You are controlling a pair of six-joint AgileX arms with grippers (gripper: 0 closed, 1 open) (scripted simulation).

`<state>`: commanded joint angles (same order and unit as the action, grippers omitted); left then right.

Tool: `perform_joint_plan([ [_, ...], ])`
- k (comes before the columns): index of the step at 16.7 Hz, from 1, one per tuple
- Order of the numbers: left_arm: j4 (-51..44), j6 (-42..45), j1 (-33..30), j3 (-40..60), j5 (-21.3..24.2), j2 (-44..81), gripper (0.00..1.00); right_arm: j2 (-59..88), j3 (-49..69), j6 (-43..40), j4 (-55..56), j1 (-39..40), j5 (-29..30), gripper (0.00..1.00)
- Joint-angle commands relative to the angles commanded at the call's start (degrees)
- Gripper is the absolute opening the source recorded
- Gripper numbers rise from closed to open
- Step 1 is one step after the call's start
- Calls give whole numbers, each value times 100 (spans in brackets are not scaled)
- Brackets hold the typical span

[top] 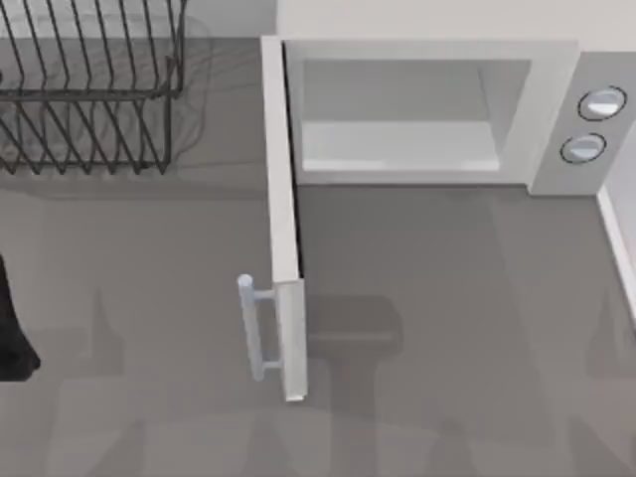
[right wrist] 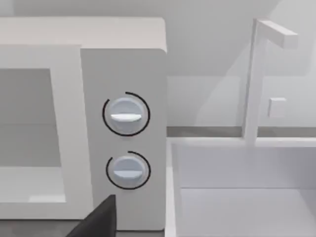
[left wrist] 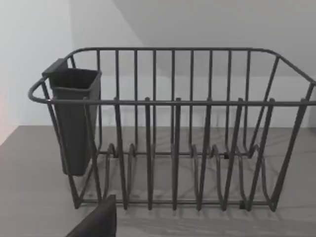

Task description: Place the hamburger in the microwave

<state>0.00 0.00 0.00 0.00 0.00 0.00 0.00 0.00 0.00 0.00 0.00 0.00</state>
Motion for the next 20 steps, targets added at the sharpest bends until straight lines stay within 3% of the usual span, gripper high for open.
perform_joint_plan([
  [6, 0, 0, 0, 0, 0, 0, 100, 623, 456, -542, -567, 50, -4, 100],
  [20, 0, 0, 0, 0, 0, 0, 100, 6708, 3689, -4634, -5027, 381, 28, 100],
])
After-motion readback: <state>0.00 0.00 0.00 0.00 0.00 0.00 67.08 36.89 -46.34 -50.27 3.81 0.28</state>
